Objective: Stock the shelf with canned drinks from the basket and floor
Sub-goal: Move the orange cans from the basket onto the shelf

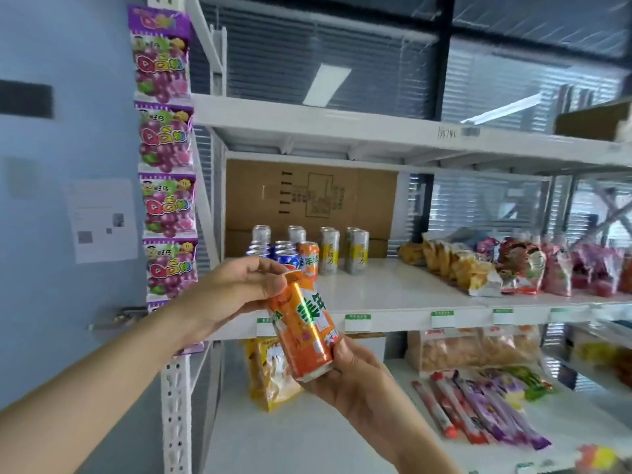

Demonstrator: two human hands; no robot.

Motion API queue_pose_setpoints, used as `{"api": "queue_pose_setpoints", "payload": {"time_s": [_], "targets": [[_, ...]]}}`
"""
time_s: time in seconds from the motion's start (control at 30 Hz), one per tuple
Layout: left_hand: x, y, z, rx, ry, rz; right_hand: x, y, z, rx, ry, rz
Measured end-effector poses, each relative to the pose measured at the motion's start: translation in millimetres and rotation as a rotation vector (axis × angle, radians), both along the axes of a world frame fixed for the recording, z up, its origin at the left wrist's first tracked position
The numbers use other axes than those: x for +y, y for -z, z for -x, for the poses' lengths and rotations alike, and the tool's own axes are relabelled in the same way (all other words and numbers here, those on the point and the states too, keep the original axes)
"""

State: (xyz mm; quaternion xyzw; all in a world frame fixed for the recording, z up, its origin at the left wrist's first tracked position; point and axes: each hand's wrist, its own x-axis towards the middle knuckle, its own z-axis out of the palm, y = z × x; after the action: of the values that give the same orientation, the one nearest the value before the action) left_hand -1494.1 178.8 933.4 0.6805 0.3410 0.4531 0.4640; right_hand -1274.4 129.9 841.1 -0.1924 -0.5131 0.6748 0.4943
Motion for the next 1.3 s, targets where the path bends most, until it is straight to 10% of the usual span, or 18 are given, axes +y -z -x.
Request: {"api": "queue_pose_setpoints", "payload": {"time_s": [0.83,1.3], "targets": [[250.4,-53.6,-139.5,0.645,0.068,-0.197,275.5,-13.2,-115.7,-0.773,0.358,-0.399],[285.0,-46.2,-153.9,0.873,-0.060,-0.220,337.8,0.6,-103.3,-0.784,0.467,-0.265]]}}
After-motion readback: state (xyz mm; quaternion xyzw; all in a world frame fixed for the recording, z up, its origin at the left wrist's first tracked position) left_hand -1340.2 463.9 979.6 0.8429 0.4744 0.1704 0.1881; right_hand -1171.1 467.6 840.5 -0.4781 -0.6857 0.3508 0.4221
